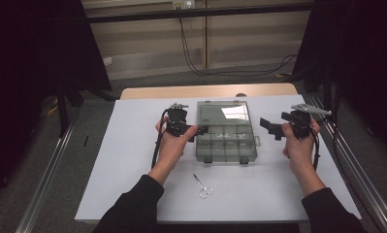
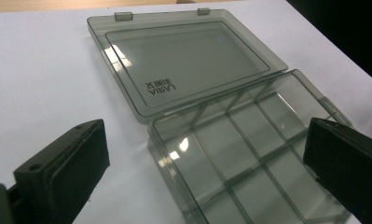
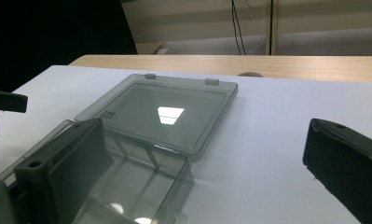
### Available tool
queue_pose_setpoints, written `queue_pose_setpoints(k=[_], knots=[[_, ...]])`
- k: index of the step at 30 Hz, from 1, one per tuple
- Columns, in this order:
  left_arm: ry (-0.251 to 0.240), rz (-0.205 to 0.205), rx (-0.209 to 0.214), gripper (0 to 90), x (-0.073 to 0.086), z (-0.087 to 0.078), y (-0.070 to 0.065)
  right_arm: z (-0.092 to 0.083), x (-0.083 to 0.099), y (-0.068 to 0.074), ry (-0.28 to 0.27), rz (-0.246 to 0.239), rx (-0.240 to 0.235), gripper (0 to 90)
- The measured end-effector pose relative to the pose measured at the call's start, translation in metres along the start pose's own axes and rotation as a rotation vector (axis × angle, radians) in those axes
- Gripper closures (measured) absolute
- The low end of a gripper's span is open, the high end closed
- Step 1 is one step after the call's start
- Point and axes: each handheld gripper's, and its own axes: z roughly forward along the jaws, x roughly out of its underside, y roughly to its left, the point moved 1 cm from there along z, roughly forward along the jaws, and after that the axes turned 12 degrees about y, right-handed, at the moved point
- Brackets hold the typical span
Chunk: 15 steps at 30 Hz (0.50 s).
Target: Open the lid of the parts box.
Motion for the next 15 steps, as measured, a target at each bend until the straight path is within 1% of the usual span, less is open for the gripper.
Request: queue_pose_setpoints(k=[1,2,4,5,7,9,10,11,12,13,15], knots=[[0.010,0.011,-0.005,0.0,0.001,-0.001,-0.001,-0.003,0.002,0.000,-0.005,-0.009,0.000,0.0],[0.018,0.006,-0.013,0.0,0.002,-0.003,-0.003,-0.007,0.004,0.000,-0.007,-0.009,-0.001,0.0],[0.027,0.009,-0.002,0.0,0.004,-0.005,-0.005,-0.011,0.007,0.001,-0.011,-0.024,0.006,0.0],[0.021,0.006,-0.008,0.0,0.006,-0.007,-0.007,-0.014,0.008,0.002,-0.015,-0.026,0.010,0.0],[0.037,0.021,-0.015,0.0,0.009,-0.011,-0.009,-0.021,0.013,0.003,-0.023,-0.042,0.015,0.0],[0.033,0.014,-0.007,0.0,0.011,-0.014,-0.010,-0.026,0.016,0.004,-0.032,-0.041,0.016,0.0],[0.042,0.019,-0.007,0.0,0.014,-0.016,-0.011,-0.029,0.018,0.004,-0.033,-0.047,0.021,0.0],[0.035,0.012,-0.007,0.0,0.015,-0.016,-0.012,-0.032,0.020,0.004,-0.036,-0.050,0.020,0.0],[0.044,0.009,-0.010,0.0,0.017,-0.018,-0.012,-0.034,0.021,0.004,-0.040,-0.050,0.019,0.0],[0.052,-0.003,0.001,0.1,0.020,-0.019,-0.013,-0.037,0.023,0.005,-0.044,-0.047,0.022,0.0],[0.066,-0.007,-0.009,0.2,0.023,-0.021,-0.014,-0.041,0.027,0.007,-0.042,-0.064,0.027,0.0]])
